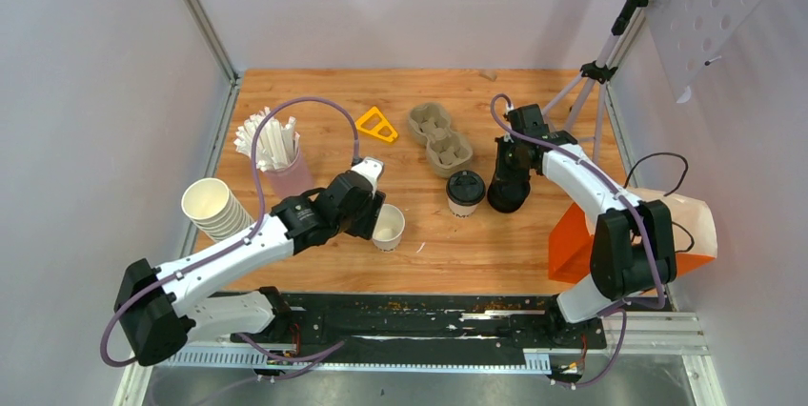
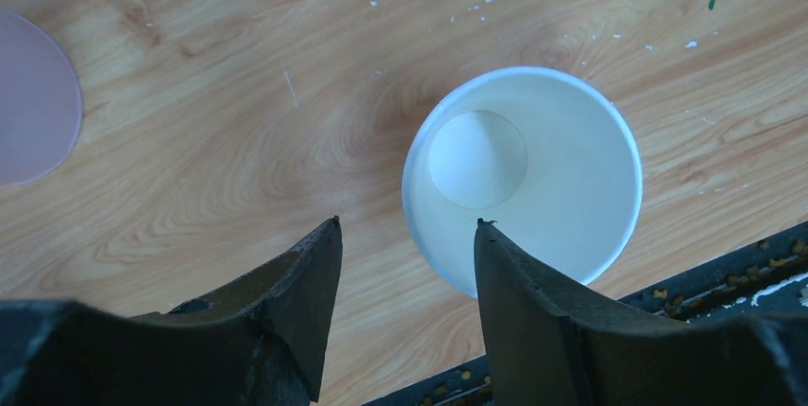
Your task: Pack the takeout coffee
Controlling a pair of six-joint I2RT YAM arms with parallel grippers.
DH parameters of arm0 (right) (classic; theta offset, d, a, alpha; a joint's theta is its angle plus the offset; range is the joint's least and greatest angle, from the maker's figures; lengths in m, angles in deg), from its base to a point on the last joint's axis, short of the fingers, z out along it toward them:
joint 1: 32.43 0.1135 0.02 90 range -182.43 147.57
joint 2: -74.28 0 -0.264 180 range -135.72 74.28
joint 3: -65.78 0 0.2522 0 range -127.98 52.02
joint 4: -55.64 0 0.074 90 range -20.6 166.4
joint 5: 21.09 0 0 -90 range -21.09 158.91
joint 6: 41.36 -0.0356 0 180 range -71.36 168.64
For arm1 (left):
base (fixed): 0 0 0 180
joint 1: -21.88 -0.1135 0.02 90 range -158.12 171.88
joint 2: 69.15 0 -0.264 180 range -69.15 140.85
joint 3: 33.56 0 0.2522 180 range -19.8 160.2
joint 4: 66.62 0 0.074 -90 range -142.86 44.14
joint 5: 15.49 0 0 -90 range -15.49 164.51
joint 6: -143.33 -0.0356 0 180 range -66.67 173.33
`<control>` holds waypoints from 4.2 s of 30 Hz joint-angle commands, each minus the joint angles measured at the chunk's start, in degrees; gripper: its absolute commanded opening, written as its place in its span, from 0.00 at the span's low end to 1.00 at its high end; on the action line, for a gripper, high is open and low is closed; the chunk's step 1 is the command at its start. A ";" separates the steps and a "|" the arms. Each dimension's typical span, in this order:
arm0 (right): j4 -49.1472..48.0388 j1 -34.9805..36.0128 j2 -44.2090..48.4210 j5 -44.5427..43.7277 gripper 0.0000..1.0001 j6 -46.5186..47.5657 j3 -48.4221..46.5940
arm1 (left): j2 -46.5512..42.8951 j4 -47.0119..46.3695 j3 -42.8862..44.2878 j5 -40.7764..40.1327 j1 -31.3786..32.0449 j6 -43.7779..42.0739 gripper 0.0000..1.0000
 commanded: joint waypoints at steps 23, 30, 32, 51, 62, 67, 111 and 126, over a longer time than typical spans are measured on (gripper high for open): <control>-0.13 0.26 4.19 -0.92 0.00 2.41 -1.48 | 2.67 -9.66 -2.34 13.63 -0.48 1.06 0.56; 4.56 0.27 5.51 -1.85 0.00 2.61 -4.92 | 0.78 -8.28 0.01 15.79 -0.51 1.99 0.58; 5.82 0.27 7.14 -1.58 0.00 2.52 -6.21 | -0.19 -6.80 1.63 15.72 -0.55 1.89 0.64; -5.19 1.12 24.38 32.43 0.00 -13.51 -6.46 | -16.91 -15.42 4.92 13.45 -0.48 -8.19 1.00; -37.60 15.35 29.24 38.87 0.00 -36.14 5.35 | -25.02 -46.64 -11.61 35.77 -0.47 -10.92 1.00; -40.49 22.08 27.94 36.64 0.00 -37.54 4.21 | -26.70 -46.91 -13.63 33.12 -0.47 -15.41 1.00; -36.85 30.15 25.36 27.62 0.00 -34.95 3.29 | -27.68 -47.99 -14.06 28.59 -0.47 -14.35 0.95; -37.10 30.27 25.54 27.22 0.02 -35.86 3.83 | -27.06 -47.19 -13.06 28.72 -0.47 -15.14 0.87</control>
